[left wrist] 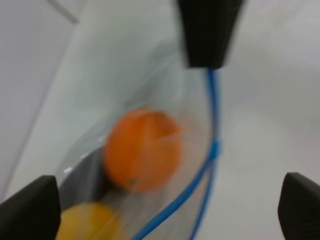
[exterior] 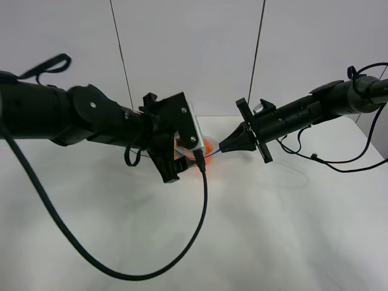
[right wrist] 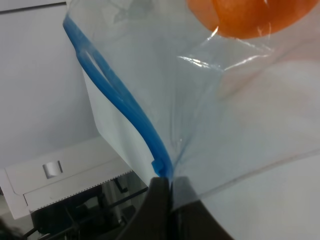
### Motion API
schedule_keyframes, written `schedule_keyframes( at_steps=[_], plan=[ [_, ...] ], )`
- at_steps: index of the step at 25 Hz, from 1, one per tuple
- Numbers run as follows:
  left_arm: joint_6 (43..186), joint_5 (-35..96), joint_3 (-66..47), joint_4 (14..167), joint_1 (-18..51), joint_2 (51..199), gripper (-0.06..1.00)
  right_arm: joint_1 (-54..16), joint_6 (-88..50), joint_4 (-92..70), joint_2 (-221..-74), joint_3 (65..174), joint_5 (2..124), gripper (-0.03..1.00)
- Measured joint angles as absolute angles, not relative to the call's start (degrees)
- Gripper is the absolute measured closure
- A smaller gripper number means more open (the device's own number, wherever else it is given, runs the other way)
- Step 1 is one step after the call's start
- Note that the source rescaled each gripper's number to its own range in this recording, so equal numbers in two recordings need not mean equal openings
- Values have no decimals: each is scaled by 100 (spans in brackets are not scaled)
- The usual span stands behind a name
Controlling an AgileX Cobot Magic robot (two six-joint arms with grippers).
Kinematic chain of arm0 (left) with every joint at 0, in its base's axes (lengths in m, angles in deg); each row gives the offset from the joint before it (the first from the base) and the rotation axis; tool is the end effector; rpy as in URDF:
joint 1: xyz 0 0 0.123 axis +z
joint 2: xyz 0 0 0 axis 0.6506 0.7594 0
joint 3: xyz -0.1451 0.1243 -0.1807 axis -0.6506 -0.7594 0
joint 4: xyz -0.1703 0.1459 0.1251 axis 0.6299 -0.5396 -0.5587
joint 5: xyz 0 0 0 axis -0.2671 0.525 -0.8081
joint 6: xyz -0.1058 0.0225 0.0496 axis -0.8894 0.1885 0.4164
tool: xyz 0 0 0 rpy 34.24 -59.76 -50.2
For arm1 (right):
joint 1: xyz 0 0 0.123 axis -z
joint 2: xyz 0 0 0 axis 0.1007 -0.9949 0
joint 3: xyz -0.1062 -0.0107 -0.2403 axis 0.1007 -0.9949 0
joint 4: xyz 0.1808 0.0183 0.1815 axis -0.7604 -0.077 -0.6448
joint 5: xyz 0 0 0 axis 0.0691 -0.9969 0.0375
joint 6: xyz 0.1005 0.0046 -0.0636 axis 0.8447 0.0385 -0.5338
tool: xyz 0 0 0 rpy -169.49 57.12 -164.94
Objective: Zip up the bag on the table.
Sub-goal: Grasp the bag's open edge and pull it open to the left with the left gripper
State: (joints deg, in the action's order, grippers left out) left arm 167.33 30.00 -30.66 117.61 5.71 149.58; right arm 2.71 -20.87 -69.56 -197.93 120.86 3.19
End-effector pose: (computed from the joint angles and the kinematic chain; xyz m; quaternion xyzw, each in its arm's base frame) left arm 0.3190 -0.2281 0.1782 0.5859 0.6754 0.0254 0.4471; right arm 0.3942 0.1237 0.1219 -0.0564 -0.8664 -0.4955 0.0236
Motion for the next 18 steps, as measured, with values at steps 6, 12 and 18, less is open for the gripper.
schedule_keyframes(
  at_steps=[6, 12, 18],
  plan=[
    [16647, 1933, -3066, 11761, 230, 15656, -5, 271, -2087, -6956, -19793, 12086, 319, 97],
    [16395, 1195, -3061, 11778, 72, 16173, -3, 271, -2087, -6956, -19793, 12086, 319, 97],
    [16066, 1114, -3061, 11778, 60, 16271, 24, 271, -2087, -6956, -19793, 12086, 319, 97]
  ],
)
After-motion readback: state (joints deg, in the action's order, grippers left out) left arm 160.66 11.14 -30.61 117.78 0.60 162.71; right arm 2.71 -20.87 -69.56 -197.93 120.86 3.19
